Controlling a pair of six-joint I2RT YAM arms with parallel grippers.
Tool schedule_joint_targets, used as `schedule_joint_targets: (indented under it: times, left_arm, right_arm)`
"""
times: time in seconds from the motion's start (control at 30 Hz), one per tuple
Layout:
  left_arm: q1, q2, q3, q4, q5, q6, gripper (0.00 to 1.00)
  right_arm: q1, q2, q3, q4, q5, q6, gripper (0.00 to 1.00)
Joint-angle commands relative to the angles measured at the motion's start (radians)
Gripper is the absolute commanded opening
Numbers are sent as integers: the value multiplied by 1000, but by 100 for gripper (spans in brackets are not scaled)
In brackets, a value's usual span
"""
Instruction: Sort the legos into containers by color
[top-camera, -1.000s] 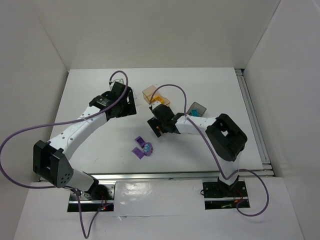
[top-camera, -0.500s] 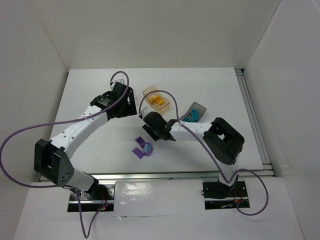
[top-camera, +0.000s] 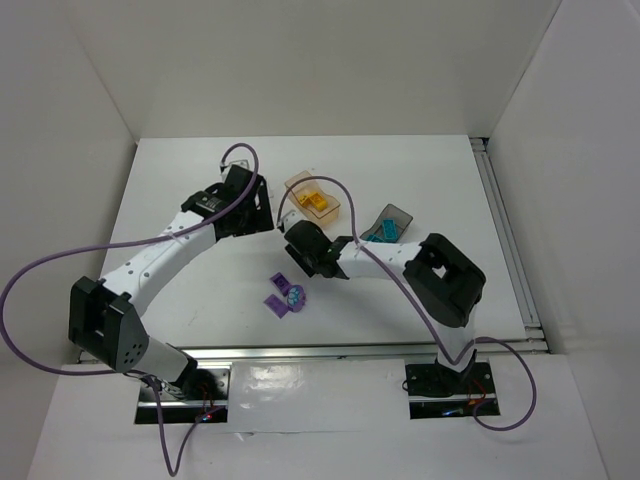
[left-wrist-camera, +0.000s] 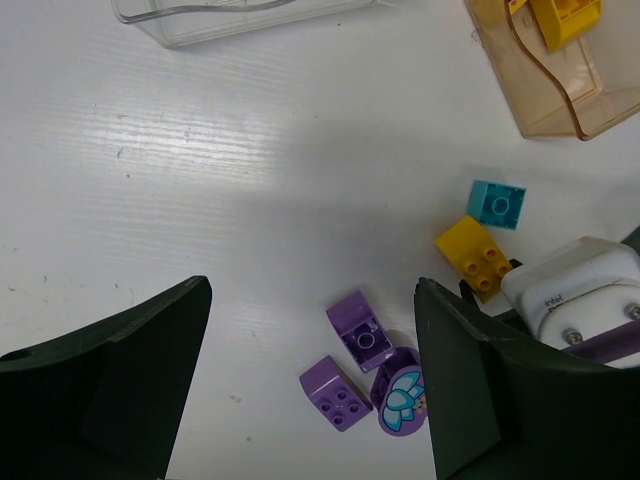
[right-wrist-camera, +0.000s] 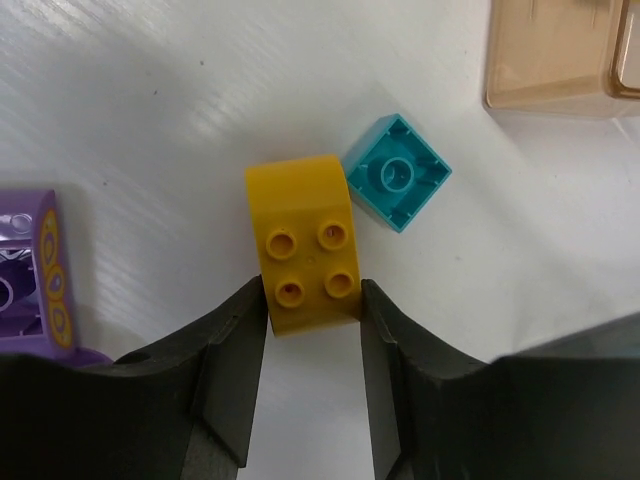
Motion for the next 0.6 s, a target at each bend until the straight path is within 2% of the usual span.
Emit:
schedule_joint_targets:
  times: [0.0,0.2,0.3,0.4,0.57]
  left_arm:
    - [22,-34,-15,9,6,-23,90]
    - [93,-65,-27,9,-23,-93,89]
    - [129,-91,-36,0,-5,-104,89]
    - [154,-110,-45,0,56,-104,90]
    - [163,-111,-45,0,101,-81,90]
  right_arm:
    - [3,-66,34,-4,21,26,23]
    - [-31,-224,60,-68,91,81,23]
    - [-83,-235,107,-68,81,103,24]
    - [-147,-182,173,-79,60,115,26]
    - [-224,16,389,-110,48,127,26]
